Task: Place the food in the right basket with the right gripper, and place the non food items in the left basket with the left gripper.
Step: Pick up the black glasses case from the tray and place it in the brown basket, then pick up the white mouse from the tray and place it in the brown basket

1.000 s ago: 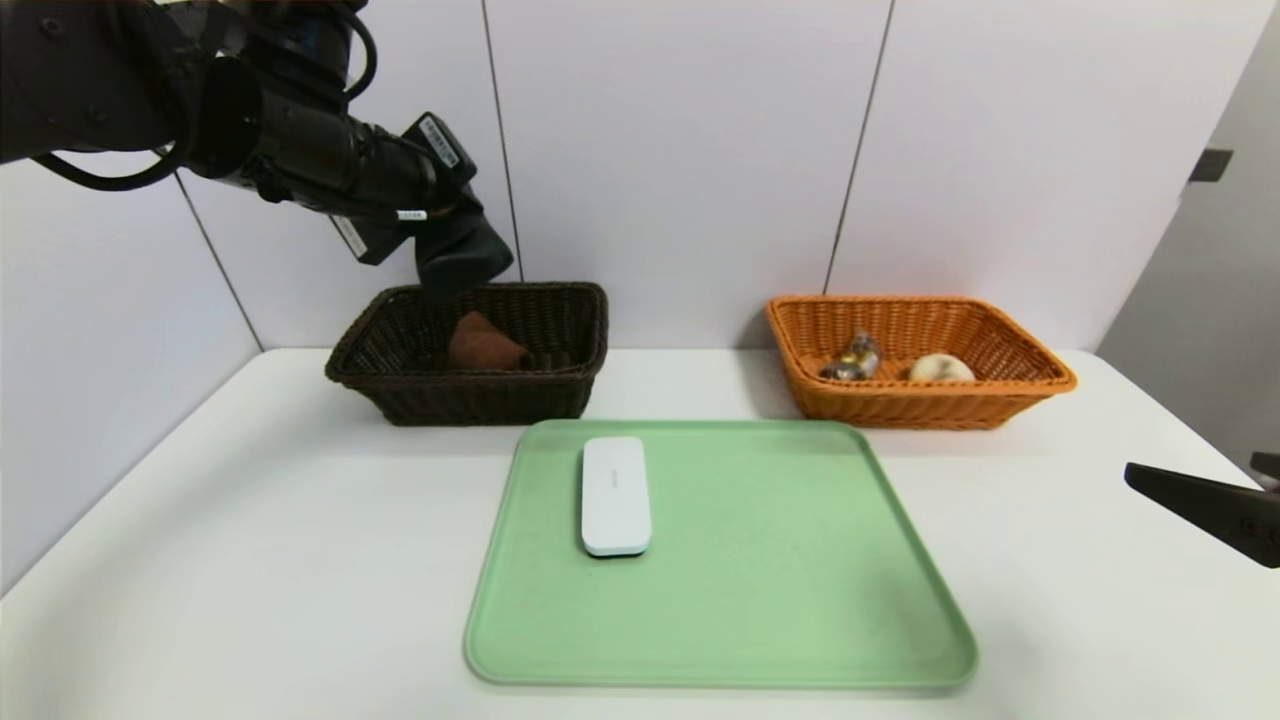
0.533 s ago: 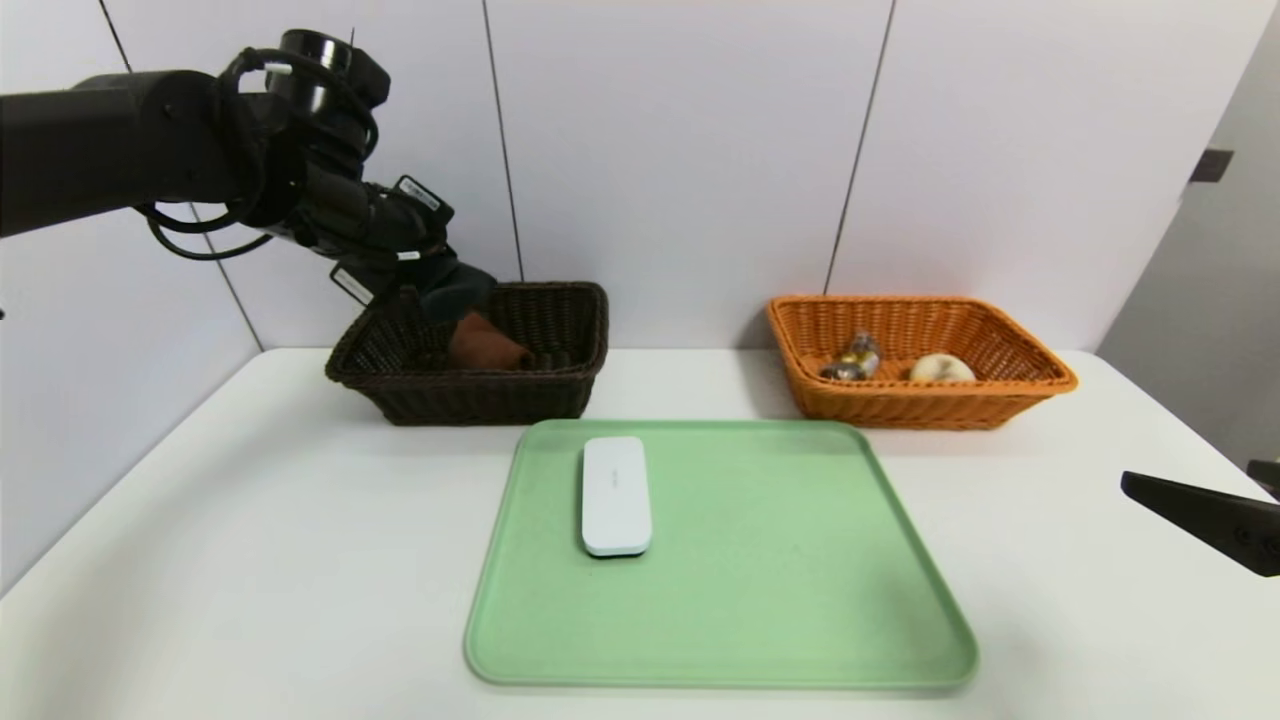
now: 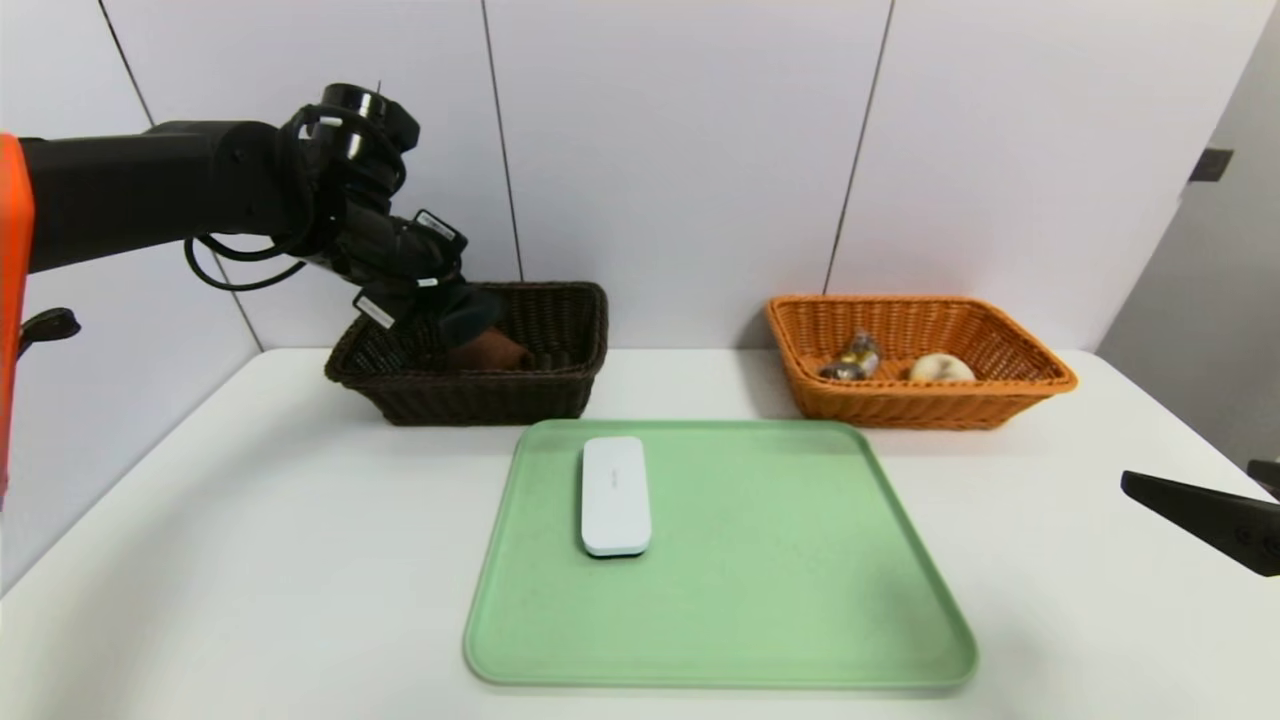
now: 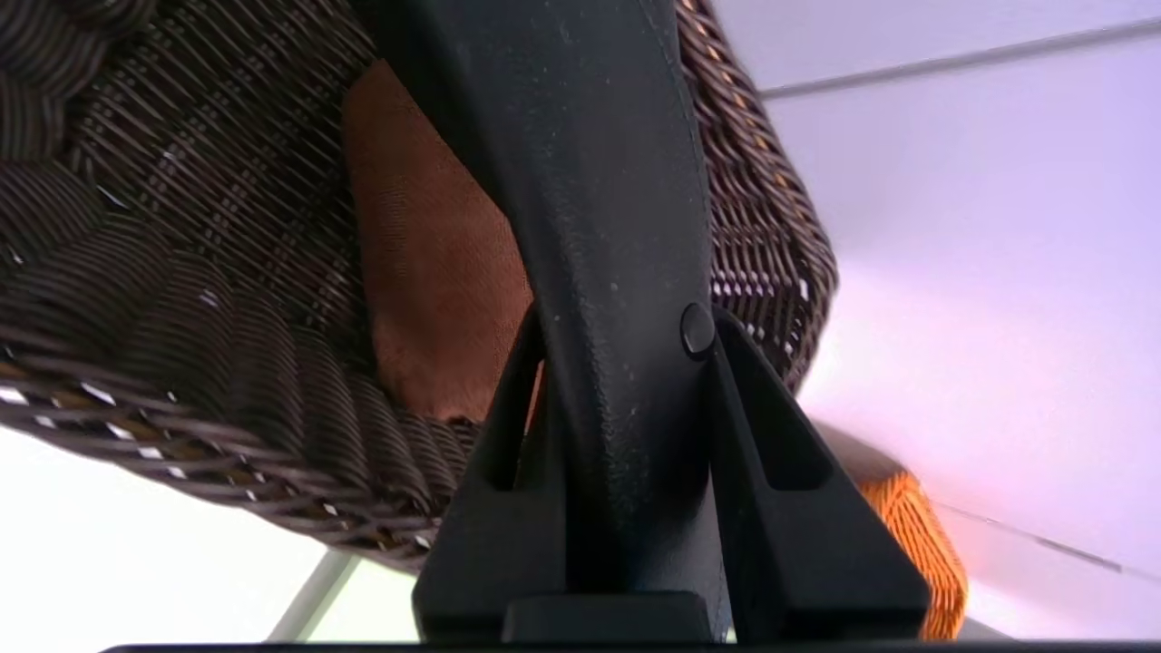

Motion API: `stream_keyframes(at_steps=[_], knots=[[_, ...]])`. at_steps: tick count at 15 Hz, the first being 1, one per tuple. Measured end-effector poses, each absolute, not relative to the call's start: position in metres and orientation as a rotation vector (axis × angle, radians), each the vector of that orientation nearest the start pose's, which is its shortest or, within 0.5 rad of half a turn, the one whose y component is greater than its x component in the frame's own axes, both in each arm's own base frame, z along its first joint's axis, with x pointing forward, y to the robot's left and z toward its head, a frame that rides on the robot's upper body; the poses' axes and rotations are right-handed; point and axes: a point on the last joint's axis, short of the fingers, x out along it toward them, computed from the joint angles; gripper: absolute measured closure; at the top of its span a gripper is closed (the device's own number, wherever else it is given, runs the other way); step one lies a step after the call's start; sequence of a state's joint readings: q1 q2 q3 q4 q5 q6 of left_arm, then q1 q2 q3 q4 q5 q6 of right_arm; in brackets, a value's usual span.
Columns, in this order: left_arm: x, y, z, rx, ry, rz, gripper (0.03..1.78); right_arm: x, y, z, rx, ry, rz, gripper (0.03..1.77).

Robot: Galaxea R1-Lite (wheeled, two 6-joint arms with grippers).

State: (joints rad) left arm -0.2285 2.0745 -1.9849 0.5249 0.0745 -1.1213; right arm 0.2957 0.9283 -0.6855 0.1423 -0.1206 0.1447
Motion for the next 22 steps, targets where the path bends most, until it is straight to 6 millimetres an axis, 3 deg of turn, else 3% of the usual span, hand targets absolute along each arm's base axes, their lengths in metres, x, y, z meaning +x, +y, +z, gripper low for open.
stream_keyframes(at_steps=[6,11,14,18,22], knots=[[0.417,-0.086,0.242,-0.998,0.628,0.238,1.36,0.099,0.027,0.233,0.061,0.388,0.144,0.09],[0.426,-0.085,0.231,-1.001,0.63,0.245,0.81,0.1,0.028,0.233,0.06,0.392,0.143,0.09],[0.426,-0.085,0.233,-0.997,0.625,0.24,0.58,0.102,0.028,0.233,0.058,0.395,0.142,0.09],[0.407,-0.086,0.263,-0.97,0.575,0.18,0.39,0.104,0.029,0.231,0.055,0.405,0.142,0.09],[0.364,-0.099,0.313,-0.886,0.5,0.044,0.28,0.106,0.029,0.231,0.054,0.411,0.141,0.09]])
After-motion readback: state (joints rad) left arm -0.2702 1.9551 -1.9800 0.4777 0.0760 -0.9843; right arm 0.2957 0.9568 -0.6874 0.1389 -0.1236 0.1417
